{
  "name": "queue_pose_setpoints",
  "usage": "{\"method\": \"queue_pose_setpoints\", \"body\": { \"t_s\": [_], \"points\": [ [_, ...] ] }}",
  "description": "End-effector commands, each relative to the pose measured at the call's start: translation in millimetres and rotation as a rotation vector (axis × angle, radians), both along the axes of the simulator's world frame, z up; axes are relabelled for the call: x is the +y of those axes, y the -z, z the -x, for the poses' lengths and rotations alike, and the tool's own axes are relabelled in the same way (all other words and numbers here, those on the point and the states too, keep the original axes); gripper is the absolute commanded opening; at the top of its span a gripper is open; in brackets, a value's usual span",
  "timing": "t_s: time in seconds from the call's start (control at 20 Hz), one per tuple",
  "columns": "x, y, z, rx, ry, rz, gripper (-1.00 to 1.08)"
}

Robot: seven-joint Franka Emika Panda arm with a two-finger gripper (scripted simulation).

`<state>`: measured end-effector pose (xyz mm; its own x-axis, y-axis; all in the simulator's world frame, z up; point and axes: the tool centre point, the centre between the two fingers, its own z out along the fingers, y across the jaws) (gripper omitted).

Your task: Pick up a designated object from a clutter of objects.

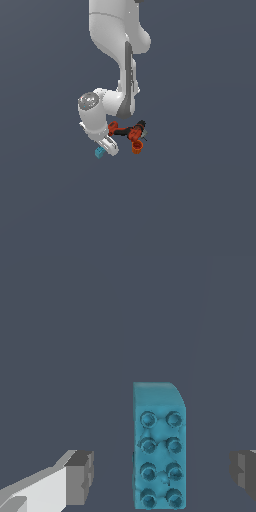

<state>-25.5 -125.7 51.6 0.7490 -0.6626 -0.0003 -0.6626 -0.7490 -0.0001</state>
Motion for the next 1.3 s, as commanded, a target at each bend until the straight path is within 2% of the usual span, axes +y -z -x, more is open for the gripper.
{"method": "queue_pose_setpoints", "body": {
  "t_s": [0.0, 0.4, 0.45, 1.25],
  "points": [
    [0, 12, 1, 0.0, 0.001, 0.0, 1.0],
    [0, 29, 0, 0.0, 0.003, 0.0, 1.0],
    [0, 29, 0, 0.0, 0.003, 0.0, -1.0],
    [6, 22, 2, 0.0, 0.002, 0.0, -1.0]
  ]
}}
